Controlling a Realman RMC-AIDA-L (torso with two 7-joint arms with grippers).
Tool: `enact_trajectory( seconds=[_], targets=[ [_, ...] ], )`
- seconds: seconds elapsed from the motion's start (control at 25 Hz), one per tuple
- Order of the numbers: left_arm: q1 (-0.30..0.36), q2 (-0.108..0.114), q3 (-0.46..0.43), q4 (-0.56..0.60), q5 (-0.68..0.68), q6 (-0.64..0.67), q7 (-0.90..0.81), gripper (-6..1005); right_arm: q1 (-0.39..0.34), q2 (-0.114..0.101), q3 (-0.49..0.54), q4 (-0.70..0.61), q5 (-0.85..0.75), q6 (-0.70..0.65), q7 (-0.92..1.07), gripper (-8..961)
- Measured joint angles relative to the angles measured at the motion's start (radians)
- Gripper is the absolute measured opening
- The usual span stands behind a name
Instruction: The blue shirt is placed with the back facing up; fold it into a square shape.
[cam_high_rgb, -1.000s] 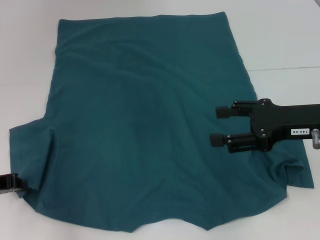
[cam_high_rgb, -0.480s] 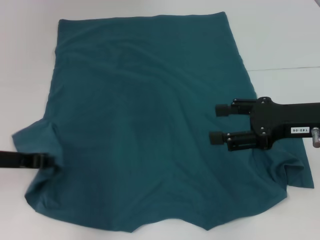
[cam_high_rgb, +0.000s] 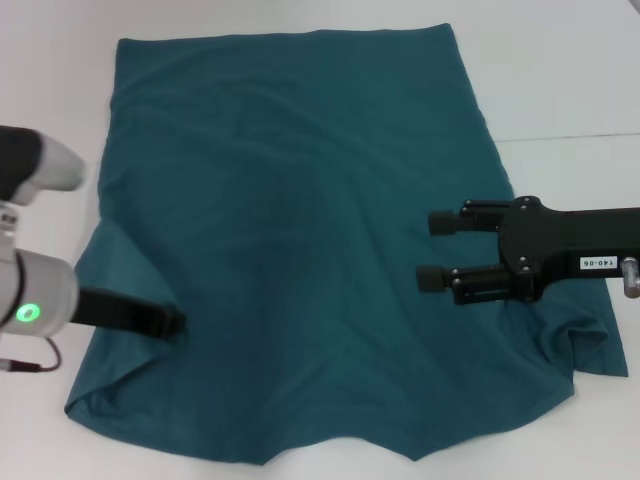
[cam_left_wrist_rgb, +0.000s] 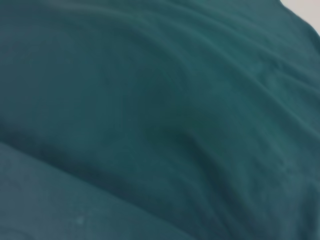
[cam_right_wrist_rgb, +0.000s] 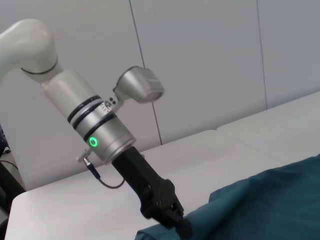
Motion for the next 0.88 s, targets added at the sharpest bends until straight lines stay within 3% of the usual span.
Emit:
enact_trajectory(
  seconds=[0.24,0.56,0.72,0.88],
  targets=[
    [-0.064,0.006,0.046,-0.118,0.020,-0.023,-0.004,-1,-0.001,0.000,0.001,0.001,0.001,0.001,-0.007,867],
    [-0.050,0.002,0.012,-0.092,0.020,-0.025,-0.027,-1,0.005,0.000,0.002,-0.003,0.003,0.007,-0.001,867],
    [-0.029,0.004,-0.042,-0.050,0.015,-0.024,-0.028,144,0.015,-0.001,0.003,-0.003,0.004,0.010,0.005,867],
    [-0.027,0.007,-0.196,-0.036,0.019,-0.043,-0.026,291,0.023,0.000,0.005,-0.003,0.008,0.027,0.030,867]
  ],
)
